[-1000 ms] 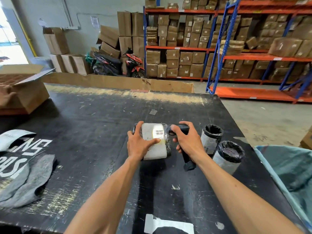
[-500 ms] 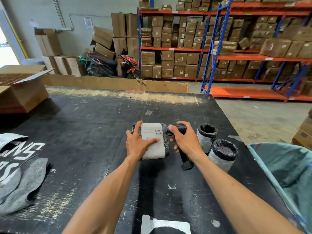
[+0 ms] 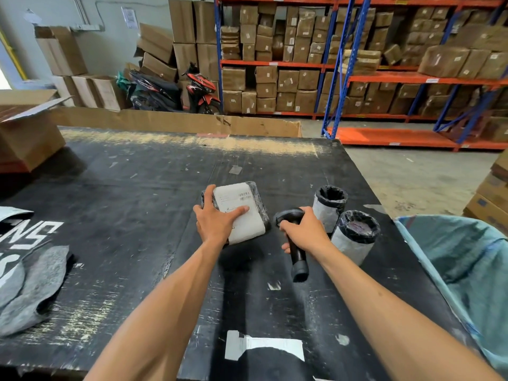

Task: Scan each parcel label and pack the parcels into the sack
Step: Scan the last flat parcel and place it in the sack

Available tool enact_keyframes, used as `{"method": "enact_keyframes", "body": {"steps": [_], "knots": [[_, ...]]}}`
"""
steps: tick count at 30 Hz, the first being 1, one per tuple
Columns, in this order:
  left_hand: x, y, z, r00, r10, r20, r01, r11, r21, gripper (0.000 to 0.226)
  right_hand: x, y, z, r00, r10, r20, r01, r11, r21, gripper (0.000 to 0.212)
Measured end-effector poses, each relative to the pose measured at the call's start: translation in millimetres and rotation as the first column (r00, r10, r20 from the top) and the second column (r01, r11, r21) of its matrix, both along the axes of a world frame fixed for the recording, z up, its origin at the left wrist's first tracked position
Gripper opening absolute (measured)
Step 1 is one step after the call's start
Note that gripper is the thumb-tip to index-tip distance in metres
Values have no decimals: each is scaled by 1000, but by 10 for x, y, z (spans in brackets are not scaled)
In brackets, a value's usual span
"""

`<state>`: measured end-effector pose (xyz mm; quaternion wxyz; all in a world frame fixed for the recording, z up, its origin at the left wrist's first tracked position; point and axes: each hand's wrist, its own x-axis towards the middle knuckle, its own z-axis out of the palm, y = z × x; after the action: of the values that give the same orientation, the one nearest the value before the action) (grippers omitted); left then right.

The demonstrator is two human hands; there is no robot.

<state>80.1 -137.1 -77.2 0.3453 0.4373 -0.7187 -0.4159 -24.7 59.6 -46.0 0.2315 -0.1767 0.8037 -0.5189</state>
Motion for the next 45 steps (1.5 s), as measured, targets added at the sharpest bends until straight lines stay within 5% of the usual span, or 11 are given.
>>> {"method": "enact_keyframes", "body": {"steps": [6, 23, 26, 31, 37, 40, 45], "knots": [[-17, 58, -1, 985, 83, -151, -55, 982, 182, 100, 74, 260, -302, 965, 137, -224, 0, 854, 519, 75], [-184, 417, 97, 977, -47, -207, 85, 980, 178, 102, 166, 416, -250, 954, 192, -231, 17, 734, 679, 82], [-251, 460, 194, 967, -66, -245, 107, 981, 160, 101, 59, 436, 59, 929, 104, -355, 125, 814, 567, 86], [-508, 662, 456, 928, -126, -351, 180, 976, 125, 93, -255, 567, 569, 922, -127, -367, 168, 982, 83, 77], [-988, 1145, 860, 831, -340, -441, 407, 911, 64, 79, -800, 942, 855, 965, -93, -245, 44, 980, -196, 92], [-1274, 1507, 989, 806, -453, -381, 499, 866, 25, 66, -1093, 1247, 927, 951, -39, -307, -38, 970, -240, 101], [-1778, 2213, 1033, 765, -592, -254, 617, 786, 27, 78, -1633, 1996, 738, 964, -106, -243, 26, 950, -311, 91]]}}
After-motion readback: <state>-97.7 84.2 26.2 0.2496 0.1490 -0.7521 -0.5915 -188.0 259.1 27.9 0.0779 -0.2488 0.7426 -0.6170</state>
